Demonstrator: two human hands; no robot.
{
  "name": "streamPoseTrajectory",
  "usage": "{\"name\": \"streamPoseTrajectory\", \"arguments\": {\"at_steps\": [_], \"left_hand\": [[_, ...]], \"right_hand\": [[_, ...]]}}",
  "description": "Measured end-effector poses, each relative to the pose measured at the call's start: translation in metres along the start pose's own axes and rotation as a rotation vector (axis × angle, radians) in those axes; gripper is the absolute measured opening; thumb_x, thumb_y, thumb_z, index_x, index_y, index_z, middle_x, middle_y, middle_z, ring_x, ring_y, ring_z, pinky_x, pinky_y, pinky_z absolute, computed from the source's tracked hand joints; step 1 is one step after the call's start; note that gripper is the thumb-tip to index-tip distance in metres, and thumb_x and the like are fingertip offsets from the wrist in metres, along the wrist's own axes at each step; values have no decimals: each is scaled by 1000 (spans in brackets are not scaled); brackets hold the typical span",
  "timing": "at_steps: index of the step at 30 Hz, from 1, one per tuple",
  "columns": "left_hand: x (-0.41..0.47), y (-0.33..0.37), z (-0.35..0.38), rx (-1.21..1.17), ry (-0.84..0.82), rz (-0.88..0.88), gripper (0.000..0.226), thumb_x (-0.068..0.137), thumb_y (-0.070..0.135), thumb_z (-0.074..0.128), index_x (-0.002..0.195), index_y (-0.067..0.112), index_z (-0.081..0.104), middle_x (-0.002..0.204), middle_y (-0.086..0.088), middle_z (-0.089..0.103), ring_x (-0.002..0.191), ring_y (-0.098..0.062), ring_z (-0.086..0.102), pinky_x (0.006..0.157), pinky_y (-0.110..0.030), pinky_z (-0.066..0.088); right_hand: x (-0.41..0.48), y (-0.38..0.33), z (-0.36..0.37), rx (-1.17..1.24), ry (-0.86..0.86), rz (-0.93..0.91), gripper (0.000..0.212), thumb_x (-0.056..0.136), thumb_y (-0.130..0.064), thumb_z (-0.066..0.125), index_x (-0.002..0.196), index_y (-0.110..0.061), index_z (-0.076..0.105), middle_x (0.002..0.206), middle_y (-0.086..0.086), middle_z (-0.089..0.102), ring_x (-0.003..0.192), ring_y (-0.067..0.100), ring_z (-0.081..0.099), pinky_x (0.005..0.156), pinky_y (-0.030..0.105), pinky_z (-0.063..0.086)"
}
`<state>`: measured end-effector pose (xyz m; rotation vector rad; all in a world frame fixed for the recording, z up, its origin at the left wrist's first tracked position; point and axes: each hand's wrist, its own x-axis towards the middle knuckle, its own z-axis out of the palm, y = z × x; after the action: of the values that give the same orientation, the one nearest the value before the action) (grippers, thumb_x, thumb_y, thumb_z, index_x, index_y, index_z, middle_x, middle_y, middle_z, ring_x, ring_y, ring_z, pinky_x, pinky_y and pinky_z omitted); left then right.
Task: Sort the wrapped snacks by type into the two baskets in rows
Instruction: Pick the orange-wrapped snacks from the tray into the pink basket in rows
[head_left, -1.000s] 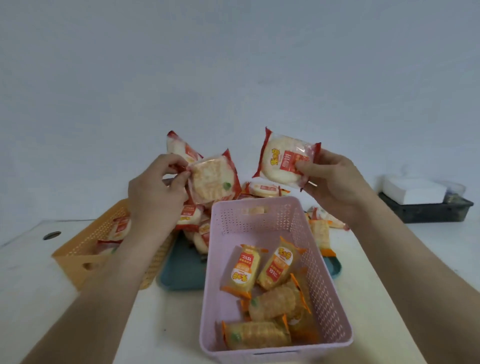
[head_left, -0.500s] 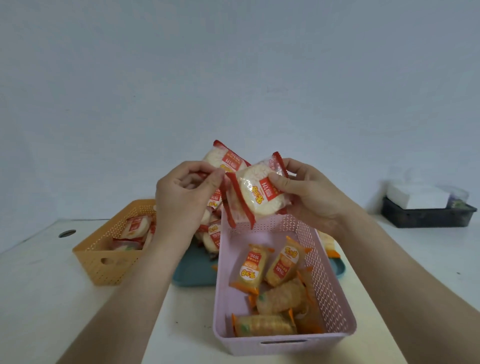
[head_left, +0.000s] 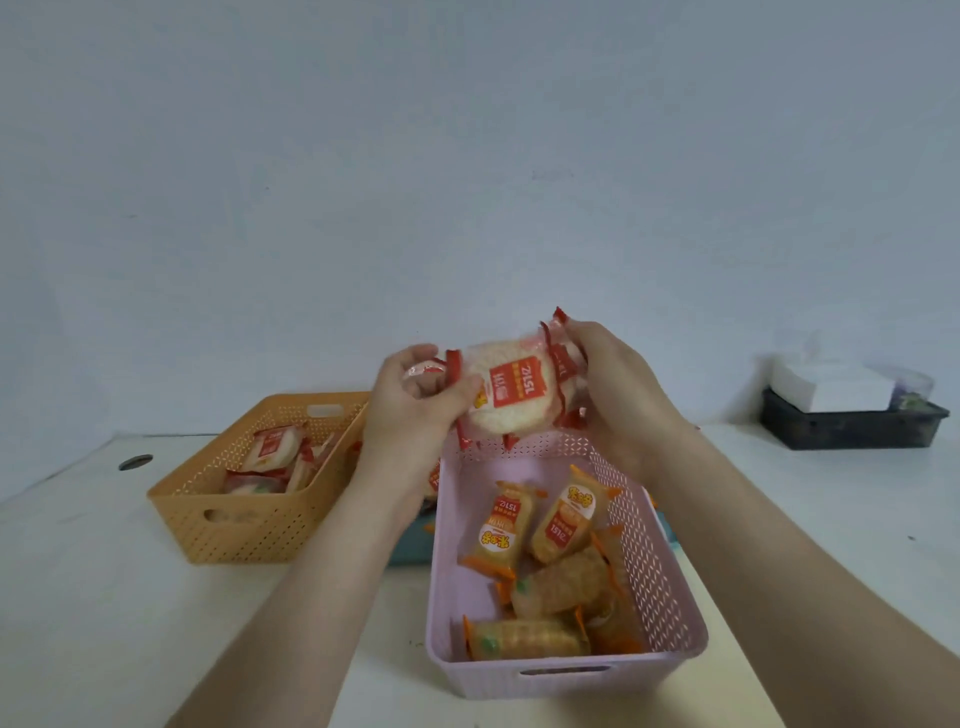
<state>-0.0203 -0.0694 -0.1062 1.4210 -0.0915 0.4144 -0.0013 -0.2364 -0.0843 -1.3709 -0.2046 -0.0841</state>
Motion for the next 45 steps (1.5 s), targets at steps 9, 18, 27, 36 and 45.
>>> {"name": "streamPoseTrajectory", "arguments": {"at_steps": [9, 18, 27, 36, 45], "left_hand": [[-10, 3, 5, -77, -207, -132, 66, 63, 33, 80, 123, 22, 54, 112, -4, 71, 94, -20, 73, 73, -35, 59], [31, 13, -71, 452, 404, 326, 77, 79, 17, 78, 140, 35, 33, 133, 1, 46, 116, -14, 53, 86, -17, 45], [34, -26, -90, 1019, 158, 180, 51, 93, 51, 51, 136, 24, 47, 140, -1, 49, 131, -24, 44, 107, -46, 36], [-13, -40, -32, 796, -347, -161, 58, 77, 55, 64, 128, 30, 53, 117, 15, 60, 113, -10, 58, 98, -43, 49], [-34, -20, -40, 802, -348, -82, 46, 75, 25, 53, 118, 40, 59, 97, 18, 72, 89, -7, 68, 81, -44, 57]], "right_hand": [[3, 11, 23, -79, -44, 0, 49, 92, -56, 45, 119, -19, 59, 109, 10, 69, 96, 24, 69, 80, 40, 56], [-8, 7, 20, -572, -173, -155, 51, 99, -53, 31, 146, -35, 25, 125, -1, 49, 91, 1, 52, 69, 13, 36], [0, 24, -8, -780, -82, -129, 49, 94, -44, 49, 140, -35, 35, 135, 6, 45, 127, 25, 44, 105, 45, 38], [-13, 28, -35, -1022, 139, -209, 48, 90, -20, 55, 136, -21, 44, 128, 10, 53, 124, 26, 42, 106, 37, 31], [-25, 36, -60, -630, 42, 108, 44, 94, -21, 49, 136, -34, 43, 118, 5, 64, 96, 25, 67, 82, 43, 56]]}}
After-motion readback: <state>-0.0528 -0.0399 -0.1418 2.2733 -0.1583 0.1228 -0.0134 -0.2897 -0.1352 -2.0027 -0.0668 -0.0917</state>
